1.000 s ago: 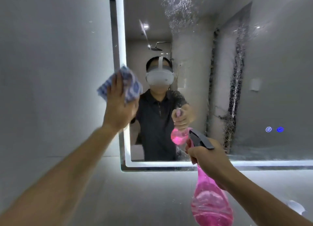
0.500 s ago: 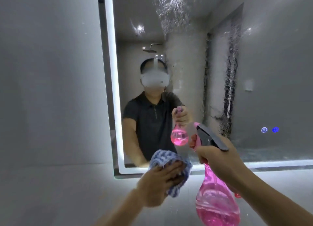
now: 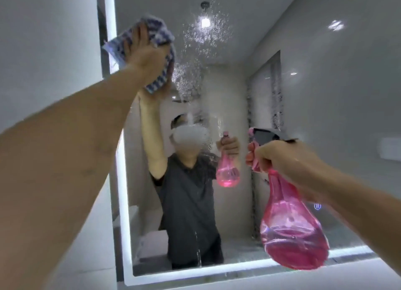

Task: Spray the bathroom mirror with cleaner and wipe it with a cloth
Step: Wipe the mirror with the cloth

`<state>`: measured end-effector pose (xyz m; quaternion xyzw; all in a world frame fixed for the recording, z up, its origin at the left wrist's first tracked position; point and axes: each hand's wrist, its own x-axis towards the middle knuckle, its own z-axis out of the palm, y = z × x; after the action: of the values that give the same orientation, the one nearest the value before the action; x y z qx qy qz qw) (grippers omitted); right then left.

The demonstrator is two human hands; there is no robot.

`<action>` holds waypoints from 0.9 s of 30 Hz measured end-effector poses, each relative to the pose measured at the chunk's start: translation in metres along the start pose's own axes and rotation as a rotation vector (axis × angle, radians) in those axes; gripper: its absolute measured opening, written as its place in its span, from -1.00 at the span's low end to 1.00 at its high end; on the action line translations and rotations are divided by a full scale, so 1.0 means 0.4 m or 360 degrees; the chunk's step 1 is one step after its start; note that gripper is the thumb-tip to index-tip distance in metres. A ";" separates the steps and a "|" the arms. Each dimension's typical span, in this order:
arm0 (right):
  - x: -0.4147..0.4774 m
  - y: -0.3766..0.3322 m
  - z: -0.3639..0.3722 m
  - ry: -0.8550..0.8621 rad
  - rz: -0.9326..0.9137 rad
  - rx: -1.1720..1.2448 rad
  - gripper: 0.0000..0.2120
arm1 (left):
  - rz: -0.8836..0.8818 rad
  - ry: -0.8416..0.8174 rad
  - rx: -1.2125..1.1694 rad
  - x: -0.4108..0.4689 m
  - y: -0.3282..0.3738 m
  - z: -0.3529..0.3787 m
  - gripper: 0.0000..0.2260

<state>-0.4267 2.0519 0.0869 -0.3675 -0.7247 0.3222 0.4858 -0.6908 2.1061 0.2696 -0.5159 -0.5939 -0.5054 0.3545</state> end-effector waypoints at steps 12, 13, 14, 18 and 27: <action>-0.074 0.166 0.016 0.0041 0.0185 -0.0030 -0.67 | 0.1709 -0.0783 0.0655 -0.998 -0.181 0.286 -0.59; -0.085 0.177 0.021 0.0008 0.0199 -0.0001 -0.75 | 0.1773 -0.0886 0.0793 -1.027 -0.207 0.285 -0.67; -0.094 0.183 0.028 -0.0011 0.0223 -0.0001 -0.85 | 0.1882 -0.0829 0.0987 -1.058 -0.239 0.302 -0.42; -0.103 0.204 0.026 -0.0011 0.0254 0.0035 -0.76 | 0.1985 -0.1015 0.1146 -1.089 -0.287 0.270 -0.62; -0.091 0.166 -0.015 -0.0023 0.0143 0.0126 -0.79 | 0.0626 -0.0034 0.0436 -0.364 -0.133 0.059 -0.36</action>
<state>-0.3970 2.0565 0.0174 -0.3778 -0.6976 0.3748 0.4797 -0.7086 2.0943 0.1142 -0.5742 -0.5487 -0.3357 0.5065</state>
